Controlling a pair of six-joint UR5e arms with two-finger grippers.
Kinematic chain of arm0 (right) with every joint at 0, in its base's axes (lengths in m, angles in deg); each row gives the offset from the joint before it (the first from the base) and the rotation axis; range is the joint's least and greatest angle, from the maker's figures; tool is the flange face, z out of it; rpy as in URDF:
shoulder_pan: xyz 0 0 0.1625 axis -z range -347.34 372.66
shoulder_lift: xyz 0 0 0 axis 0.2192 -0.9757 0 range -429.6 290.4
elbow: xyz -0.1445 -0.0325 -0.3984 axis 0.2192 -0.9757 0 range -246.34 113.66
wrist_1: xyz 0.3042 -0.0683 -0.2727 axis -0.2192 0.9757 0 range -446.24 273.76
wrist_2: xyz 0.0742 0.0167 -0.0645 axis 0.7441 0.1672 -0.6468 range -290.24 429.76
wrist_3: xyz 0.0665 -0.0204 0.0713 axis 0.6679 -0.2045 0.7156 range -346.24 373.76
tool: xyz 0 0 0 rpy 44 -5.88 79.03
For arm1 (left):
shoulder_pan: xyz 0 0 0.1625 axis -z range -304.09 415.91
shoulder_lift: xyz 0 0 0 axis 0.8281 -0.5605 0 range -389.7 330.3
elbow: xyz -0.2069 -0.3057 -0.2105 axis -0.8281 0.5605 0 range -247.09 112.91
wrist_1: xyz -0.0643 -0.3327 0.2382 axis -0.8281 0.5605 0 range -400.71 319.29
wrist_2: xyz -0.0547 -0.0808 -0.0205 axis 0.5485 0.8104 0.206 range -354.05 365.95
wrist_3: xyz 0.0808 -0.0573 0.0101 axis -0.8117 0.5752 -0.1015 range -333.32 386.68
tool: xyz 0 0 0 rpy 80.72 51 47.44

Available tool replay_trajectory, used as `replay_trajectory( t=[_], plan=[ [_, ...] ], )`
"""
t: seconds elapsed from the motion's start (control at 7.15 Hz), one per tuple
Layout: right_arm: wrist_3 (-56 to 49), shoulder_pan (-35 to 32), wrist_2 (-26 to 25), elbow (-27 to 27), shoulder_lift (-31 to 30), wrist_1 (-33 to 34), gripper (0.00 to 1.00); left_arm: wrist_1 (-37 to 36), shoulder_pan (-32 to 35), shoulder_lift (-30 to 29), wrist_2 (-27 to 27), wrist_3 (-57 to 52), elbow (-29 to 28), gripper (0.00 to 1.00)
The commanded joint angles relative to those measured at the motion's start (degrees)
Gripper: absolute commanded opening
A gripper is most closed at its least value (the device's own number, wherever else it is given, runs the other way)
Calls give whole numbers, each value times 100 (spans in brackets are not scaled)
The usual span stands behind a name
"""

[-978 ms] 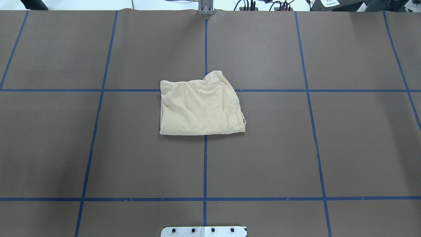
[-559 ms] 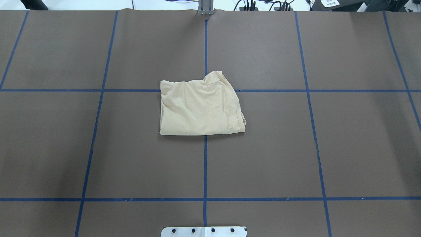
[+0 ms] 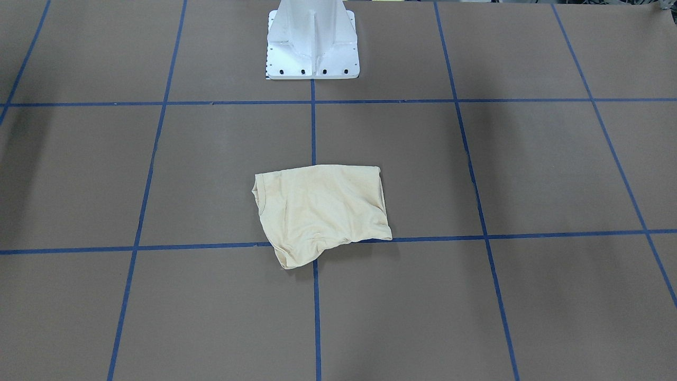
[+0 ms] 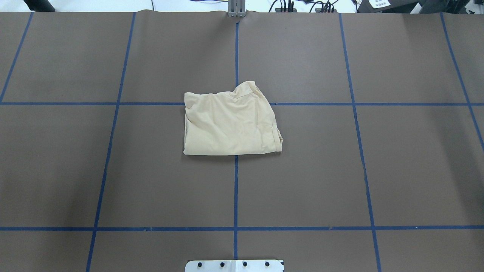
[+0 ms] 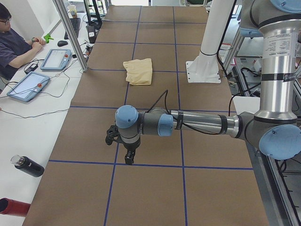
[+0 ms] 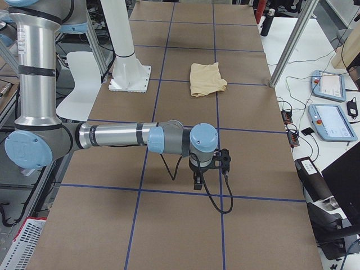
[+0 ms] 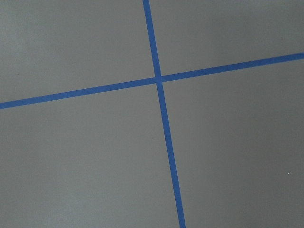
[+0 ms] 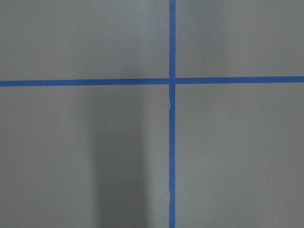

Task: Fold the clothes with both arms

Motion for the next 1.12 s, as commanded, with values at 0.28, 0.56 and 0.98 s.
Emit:
replay_trajectory(
  t=[0.28, 0.56, 0.98],
  plan=[
    [4, 4, -10, -3, -1, 0, 100, 18, 0, 0, 12, 541, 8, 99],
    [13, 4, -1, -3, -1, 0, 100, 18, 0, 0, 12, 541, -1, 99],
    [13, 4, -1, -3, -1, 0, 100, 18, 0, 0, 12, 541, -1, 99]
  ],
)
